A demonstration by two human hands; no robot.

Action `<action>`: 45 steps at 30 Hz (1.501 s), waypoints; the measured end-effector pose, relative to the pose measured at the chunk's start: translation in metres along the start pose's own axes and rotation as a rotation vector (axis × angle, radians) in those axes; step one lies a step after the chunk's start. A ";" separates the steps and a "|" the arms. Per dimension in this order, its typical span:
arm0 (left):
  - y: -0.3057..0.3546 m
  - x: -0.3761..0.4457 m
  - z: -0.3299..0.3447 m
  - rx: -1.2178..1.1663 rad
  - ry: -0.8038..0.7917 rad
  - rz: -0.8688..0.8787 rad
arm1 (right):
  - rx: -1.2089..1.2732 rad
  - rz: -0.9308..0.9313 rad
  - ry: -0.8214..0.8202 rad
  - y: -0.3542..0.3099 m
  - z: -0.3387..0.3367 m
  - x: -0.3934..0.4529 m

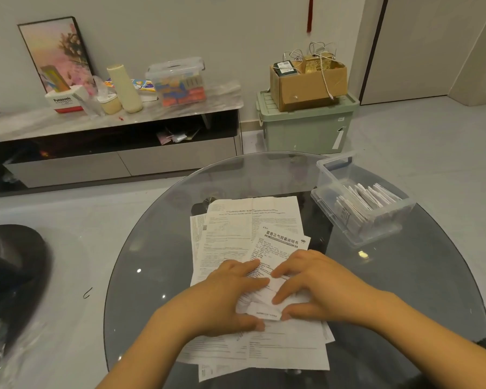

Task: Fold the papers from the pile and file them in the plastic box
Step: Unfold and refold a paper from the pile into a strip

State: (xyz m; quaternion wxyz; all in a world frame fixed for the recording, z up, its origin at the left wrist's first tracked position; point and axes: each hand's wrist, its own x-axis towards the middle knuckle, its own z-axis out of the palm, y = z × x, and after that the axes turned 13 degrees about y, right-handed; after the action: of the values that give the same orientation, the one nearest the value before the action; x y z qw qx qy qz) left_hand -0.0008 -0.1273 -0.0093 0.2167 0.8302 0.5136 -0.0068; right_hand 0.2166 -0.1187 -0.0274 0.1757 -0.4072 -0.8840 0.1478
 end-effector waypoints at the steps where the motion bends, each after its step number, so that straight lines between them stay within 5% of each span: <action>1: 0.000 0.000 -0.002 -0.019 0.003 -0.006 | 0.013 0.012 -0.012 0.000 -0.001 0.000; 10: -0.003 -0.001 -0.008 -0.155 0.063 -0.038 | 0.095 0.070 0.035 -0.002 -0.003 -0.001; 19: -0.003 -0.002 -0.022 -0.426 0.187 -0.087 | 0.445 0.389 0.056 0.003 -0.021 0.001; 26: 0.000 0.015 -0.003 -0.473 0.404 -0.263 | 0.322 0.548 0.235 0.001 -0.004 0.004; 30: 0.007 0.022 0.002 -0.411 0.405 -0.276 | 0.311 0.617 0.170 -0.005 0.000 0.005; 41: -0.003 0.024 0.008 -0.236 0.342 -0.248 | 0.025 0.482 0.126 0.003 0.001 0.003; 45: -0.004 0.022 0.005 -0.133 0.369 -0.116 | 0.003 0.403 0.116 0.005 0.001 0.002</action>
State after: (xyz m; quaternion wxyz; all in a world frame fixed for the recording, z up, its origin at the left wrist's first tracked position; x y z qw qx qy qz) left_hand 0.0071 -0.1090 -0.0205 0.1725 0.7703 0.5909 0.1667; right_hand 0.2190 -0.1142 -0.0298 0.1937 -0.5833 -0.7729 0.1579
